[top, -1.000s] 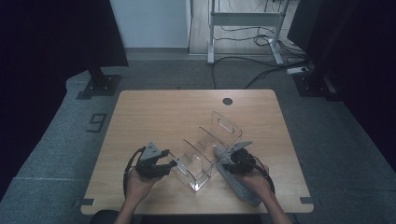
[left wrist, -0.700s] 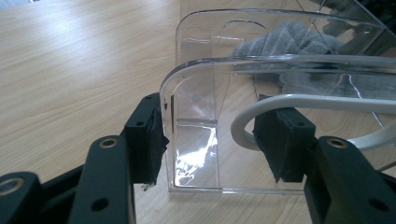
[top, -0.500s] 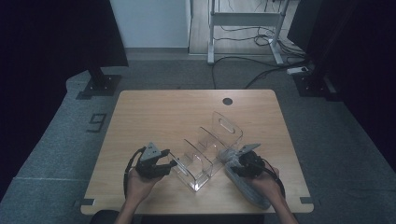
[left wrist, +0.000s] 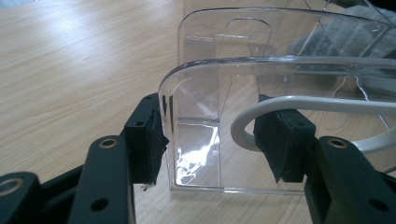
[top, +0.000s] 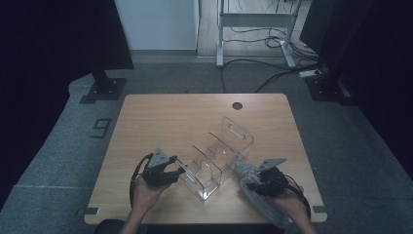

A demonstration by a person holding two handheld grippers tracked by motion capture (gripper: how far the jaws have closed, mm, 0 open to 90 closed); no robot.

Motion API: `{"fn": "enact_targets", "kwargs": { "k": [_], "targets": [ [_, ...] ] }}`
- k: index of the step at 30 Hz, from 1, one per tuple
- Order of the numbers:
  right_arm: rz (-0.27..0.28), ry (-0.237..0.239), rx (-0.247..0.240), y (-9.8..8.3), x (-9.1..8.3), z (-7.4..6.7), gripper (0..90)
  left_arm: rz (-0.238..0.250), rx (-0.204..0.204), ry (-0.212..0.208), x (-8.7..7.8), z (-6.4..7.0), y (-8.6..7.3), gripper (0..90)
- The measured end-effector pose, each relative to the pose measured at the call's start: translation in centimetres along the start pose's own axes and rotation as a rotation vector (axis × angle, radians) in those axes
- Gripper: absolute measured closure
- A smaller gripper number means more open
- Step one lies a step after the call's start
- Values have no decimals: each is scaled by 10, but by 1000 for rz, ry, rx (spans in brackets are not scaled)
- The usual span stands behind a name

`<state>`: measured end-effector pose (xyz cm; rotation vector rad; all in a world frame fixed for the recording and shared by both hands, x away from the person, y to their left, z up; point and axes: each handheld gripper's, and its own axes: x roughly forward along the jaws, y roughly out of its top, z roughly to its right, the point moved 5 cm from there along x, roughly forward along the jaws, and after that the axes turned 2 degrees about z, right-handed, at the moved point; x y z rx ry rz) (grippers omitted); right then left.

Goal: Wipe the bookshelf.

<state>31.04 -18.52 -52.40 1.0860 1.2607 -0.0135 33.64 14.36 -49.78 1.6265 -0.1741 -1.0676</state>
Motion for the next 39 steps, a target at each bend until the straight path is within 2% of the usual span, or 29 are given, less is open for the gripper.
{"fn": "enact_targets", "kwargs": {
  "k": [4, 11, 16, 22, 24, 29, 39],
  "targets": [
    [17, 45, -16, 3, -1, -13, 642, 0, -1, 2, 0, 0, 0, 447],
    [3, 106, -73, 16, 14, -35, 641, 2, -1, 5, 0, 1, 0, 447],
    [3, 106, -95, 27, 27, -42, 640, 1, 2, 5, -1, 2, 0, 448],
    [47, 127, -115, 39, 34, -47, 642, 0, 3, 4, 0, 3, 0, 448],
    [59, 120, -131, 43, 36, -47, 644, 0, 3, 4, 0, 3, 0, 448],
    [46, 102, -156, 47, 45, -49, 648, -4, 0, 6, 0, 4, 0, 448],
    [31, 79, -144, 49, 55, -44, 653, -4, -6, 20, 1, 4, 1, 449]
  ]
}}
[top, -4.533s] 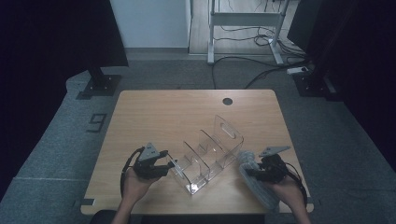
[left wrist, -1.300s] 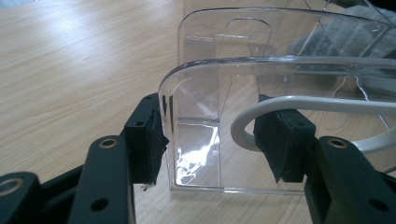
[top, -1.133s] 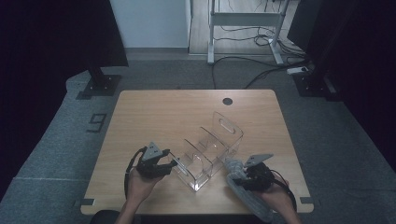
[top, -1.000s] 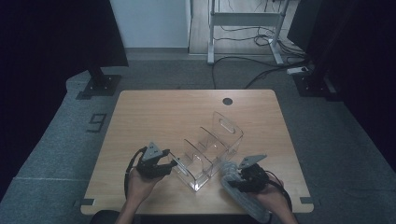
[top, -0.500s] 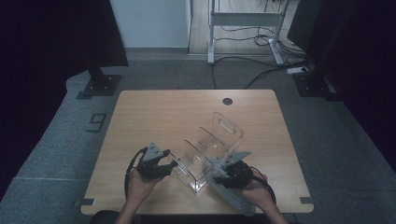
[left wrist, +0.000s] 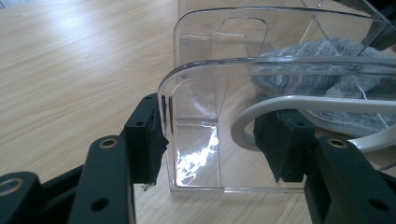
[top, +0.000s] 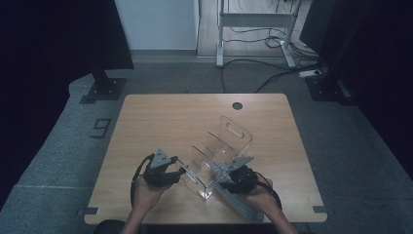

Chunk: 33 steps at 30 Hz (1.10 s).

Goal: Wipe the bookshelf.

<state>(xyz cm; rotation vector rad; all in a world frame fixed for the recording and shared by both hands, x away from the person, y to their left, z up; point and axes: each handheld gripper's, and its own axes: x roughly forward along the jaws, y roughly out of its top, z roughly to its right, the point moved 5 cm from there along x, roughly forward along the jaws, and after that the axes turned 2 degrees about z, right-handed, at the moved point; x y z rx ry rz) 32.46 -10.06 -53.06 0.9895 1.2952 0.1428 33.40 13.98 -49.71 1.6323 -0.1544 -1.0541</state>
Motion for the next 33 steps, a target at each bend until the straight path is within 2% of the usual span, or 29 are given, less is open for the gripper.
{"fn": "enact_targets", "kwargs": {
  "k": [12, 17, 24, 28, 33],
  "targets": [
    [-15, -9, 31, -5, 14, 4, 653, 6, -8, 9, 1, -1, 0, 449],
    [-49, -11, 48, -11, 24, 5, 653, 5, -7, 10, 0, -1, 0, 449],
    [-47, -11, 83, -13, 26, 5, 653, 12, -7, 10, 0, -1, -1, 448],
    [-47, -13, 83, -13, 26, 5, 649, 13, -4, 11, 0, -1, -1, 448],
    [-73, -31, 58, -14, 20, 4, 644, 15, -2, 12, 0, -1, -1, 449]
  ]
}}
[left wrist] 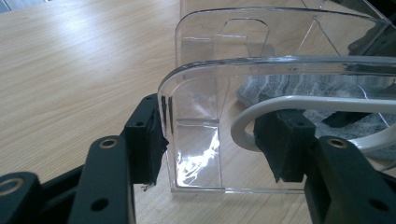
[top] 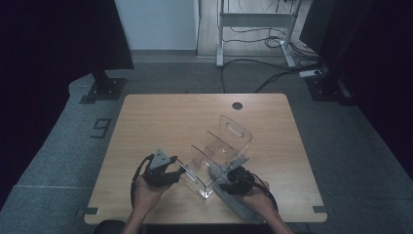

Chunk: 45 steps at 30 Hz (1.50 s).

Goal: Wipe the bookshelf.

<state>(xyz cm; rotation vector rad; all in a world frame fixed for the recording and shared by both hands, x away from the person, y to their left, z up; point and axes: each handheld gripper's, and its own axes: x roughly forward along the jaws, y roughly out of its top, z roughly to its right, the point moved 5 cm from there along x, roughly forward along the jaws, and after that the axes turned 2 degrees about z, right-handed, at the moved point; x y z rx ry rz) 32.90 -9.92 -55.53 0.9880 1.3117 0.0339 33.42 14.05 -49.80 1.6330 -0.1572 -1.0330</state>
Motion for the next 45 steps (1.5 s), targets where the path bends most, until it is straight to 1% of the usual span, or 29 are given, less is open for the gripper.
{"fn": "enact_targets", "kwargs": {
  "k": [6, 10, 17, 20, 22, 26, 30, 32, 33, 34, 37, 40, 42, 45],
  "targets": [
    [-32, -8, 0, -11, -14, 1, 644, 1, 2, -2, 0, 0, 0, 449],
    [-32, 3, 4, -18, -26, -1, 644, 2, 3, -3, 0, 0, 0, 448],
    [-2, 32, -5, -25, -46, -12, 644, 4, 4, -5, 1, -1, 0, 448],
    [20, 55, -13, -24, -52, -21, 643, 4, 4, -5, 1, -1, 0, 448],
    [38, 80, -23, -21, -54, -28, 643, 4, 4, -5, 1, -1, 0, 448],
    [51, 126, -45, -13, -52, -43, 643, 4, 4, -3, 0, 0, 0, 448],
    [58, 171, -78, -4, -40, -58, 640, 2, 3, -1, 0, 0, 0, 448],
    [47, 185, -88, 0, -33, -64, 638, 1, 4, 0, 0, 0, 0, 448],
    [47, 182, -103, 2, -28, -66, 638, -1, 4, -1, 0, 0, 0, 448],
    [45, 182, -105, 3, -26, -67, 638, -2, 4, 0, 0, 0, 0, 448],
    [59, 182, -100, 9, -19, -67, 639, -5, 6, 2, 0, 1, 0, 448],
    [77, 175, -84, 14, -16, -67, 640, -7, 4, 4, 0, 1, 0, 449],
    [88, 160, -84, 15, -15, -68, 642, -8, 3, 6, 0, 2, 0, 450],
    [85, 150, -78, 16, -15, -68, 646, -8, 1, 13, 0, 2, 1, 451]
  ]
}}
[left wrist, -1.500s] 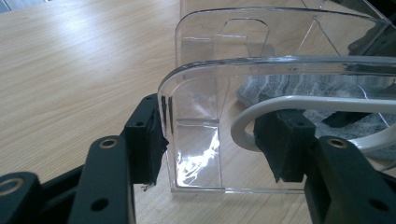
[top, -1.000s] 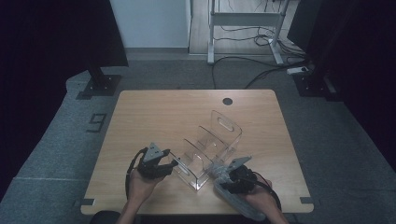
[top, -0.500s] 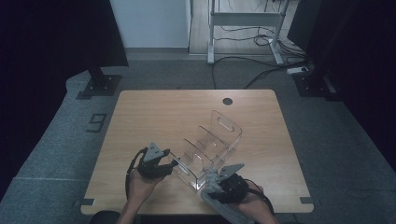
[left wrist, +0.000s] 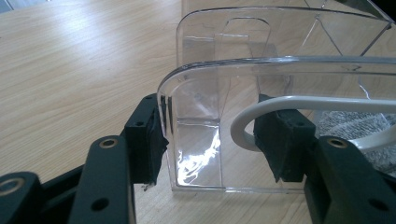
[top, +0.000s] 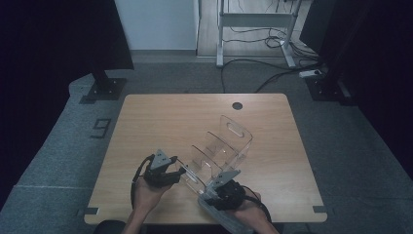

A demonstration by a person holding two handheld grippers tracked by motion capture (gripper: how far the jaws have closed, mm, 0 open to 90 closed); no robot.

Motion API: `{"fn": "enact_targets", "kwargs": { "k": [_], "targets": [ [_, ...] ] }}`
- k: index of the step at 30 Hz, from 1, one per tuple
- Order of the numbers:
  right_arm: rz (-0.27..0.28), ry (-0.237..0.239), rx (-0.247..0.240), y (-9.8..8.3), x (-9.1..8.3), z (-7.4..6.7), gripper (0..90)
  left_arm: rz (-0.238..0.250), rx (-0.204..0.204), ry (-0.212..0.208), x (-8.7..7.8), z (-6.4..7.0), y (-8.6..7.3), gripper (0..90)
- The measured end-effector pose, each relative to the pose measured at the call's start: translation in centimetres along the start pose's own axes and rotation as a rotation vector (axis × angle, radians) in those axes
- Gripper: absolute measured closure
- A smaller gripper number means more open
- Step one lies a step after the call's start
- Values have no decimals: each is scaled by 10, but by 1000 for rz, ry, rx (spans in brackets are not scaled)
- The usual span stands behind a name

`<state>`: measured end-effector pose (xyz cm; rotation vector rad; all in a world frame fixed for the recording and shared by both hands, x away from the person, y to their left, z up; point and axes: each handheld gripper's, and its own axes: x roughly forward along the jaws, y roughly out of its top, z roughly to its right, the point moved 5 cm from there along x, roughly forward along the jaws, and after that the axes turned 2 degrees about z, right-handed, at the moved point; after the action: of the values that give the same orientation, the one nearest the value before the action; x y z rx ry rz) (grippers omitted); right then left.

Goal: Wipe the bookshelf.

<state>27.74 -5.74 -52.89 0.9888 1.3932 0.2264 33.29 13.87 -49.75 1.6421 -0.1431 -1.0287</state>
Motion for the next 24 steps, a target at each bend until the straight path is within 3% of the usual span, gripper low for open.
{"fn": "enact_targets", "kwargs": {
  "k": [9, 24],
  "targets": [
    [-38, -78, -31, 4, 13, 0, 657, -2, -5, 12, 0, 0, 0, 451],
    [-67, -108, -13, -9, 33, 1, 664, 1, -8, 14, 0, 0, 0, 451]
  ]
}}
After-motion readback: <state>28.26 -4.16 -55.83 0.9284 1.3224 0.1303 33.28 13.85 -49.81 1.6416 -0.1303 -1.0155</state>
